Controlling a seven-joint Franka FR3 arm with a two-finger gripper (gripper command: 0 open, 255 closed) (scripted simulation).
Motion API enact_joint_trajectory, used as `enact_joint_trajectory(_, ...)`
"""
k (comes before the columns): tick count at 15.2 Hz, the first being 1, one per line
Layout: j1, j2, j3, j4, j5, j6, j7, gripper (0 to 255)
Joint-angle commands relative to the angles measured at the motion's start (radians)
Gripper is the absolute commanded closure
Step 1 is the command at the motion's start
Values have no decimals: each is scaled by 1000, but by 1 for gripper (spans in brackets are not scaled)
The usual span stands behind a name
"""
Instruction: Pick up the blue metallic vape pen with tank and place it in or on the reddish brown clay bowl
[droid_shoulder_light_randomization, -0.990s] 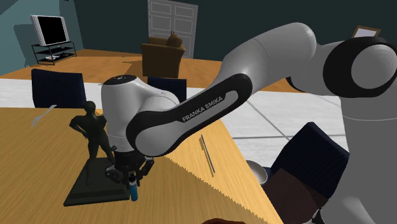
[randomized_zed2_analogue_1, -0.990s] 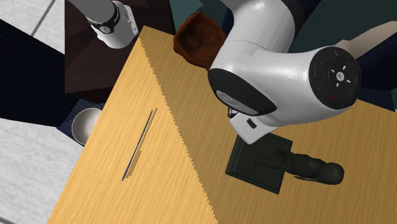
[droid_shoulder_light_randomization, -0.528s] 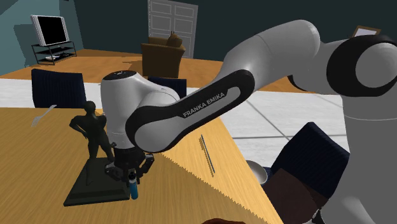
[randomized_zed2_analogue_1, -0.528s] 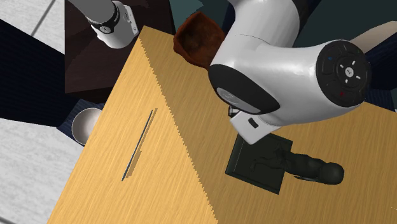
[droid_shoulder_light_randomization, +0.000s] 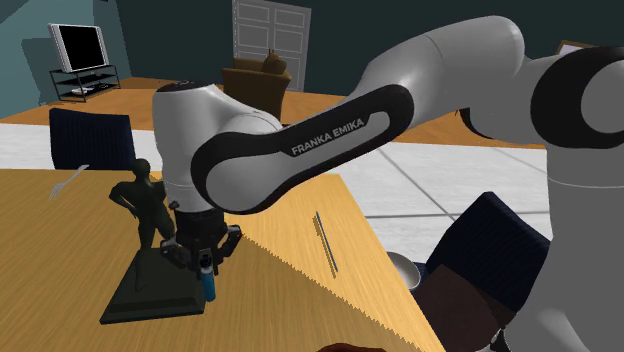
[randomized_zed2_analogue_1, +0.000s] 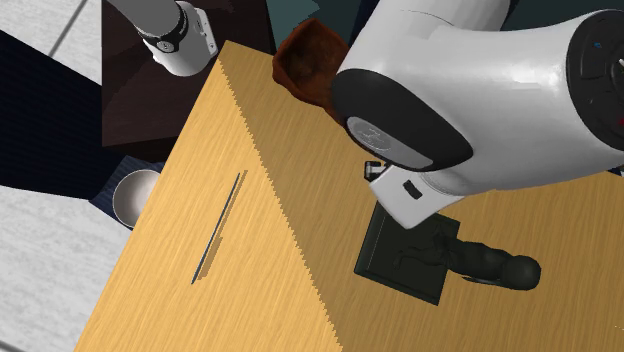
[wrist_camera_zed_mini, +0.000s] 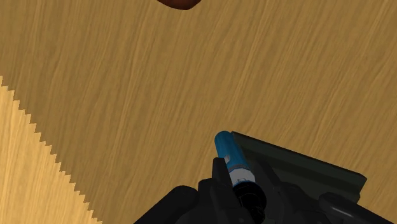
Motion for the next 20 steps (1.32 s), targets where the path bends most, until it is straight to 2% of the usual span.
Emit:
enact_joint_trajectory(1,-2,-11,4,13,8,-23,-5,255)
enact_joint_trajectory(20,2,-69,27,192,50,-249,-34,255)
